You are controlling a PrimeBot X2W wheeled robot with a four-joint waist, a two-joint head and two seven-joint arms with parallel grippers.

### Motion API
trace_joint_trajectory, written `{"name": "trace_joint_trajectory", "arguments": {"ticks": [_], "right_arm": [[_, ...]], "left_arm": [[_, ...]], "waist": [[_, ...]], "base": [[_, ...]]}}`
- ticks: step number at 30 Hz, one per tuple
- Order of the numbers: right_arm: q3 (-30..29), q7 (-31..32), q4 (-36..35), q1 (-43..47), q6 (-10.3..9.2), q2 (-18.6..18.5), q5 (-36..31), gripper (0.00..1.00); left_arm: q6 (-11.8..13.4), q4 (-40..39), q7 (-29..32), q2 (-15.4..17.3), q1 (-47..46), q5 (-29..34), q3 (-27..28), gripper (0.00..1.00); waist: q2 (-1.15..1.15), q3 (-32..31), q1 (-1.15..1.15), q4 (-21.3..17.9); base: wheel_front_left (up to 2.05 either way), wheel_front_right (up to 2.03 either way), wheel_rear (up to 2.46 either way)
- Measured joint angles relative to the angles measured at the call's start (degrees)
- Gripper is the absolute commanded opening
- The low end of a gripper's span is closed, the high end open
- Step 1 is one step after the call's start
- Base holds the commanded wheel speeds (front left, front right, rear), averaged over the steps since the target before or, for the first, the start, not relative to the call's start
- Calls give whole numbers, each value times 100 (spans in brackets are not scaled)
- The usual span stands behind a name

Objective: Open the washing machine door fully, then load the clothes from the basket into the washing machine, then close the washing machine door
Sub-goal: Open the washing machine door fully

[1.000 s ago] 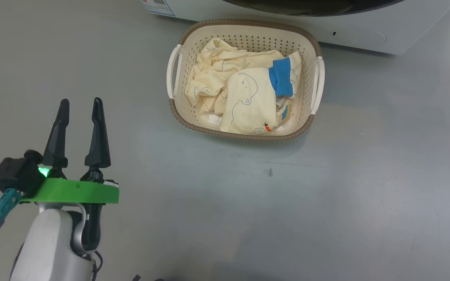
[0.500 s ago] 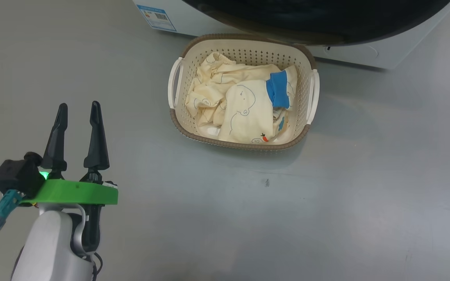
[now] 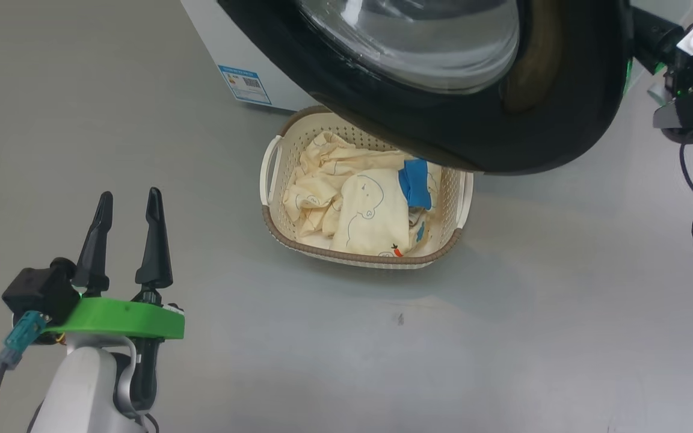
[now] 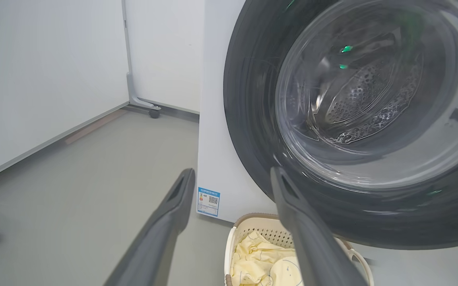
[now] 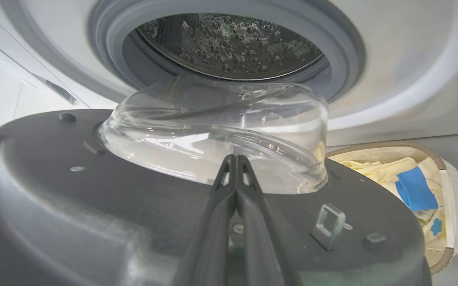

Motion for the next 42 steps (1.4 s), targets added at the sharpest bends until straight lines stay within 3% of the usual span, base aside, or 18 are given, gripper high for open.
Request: {"name": "trace_joint_trajectory", "arguments": {"ticks": [16, 42], "right_arm": [[88, 299, -487, 1099, 2, 19, 342, 0], [170, 511, -1477, 2750, 2, 424, 862, 0]], "left_arm": [[0, 188, 0, 63, 347, 1, -11, 100], [0, 437, 0, 213, 620, 1, -186, 100]], "waist": [[0, -791, 0, 192], [0, -1453, 0, 1000]], "base": [[0, 0, 0], [0, 0, 0]]}}
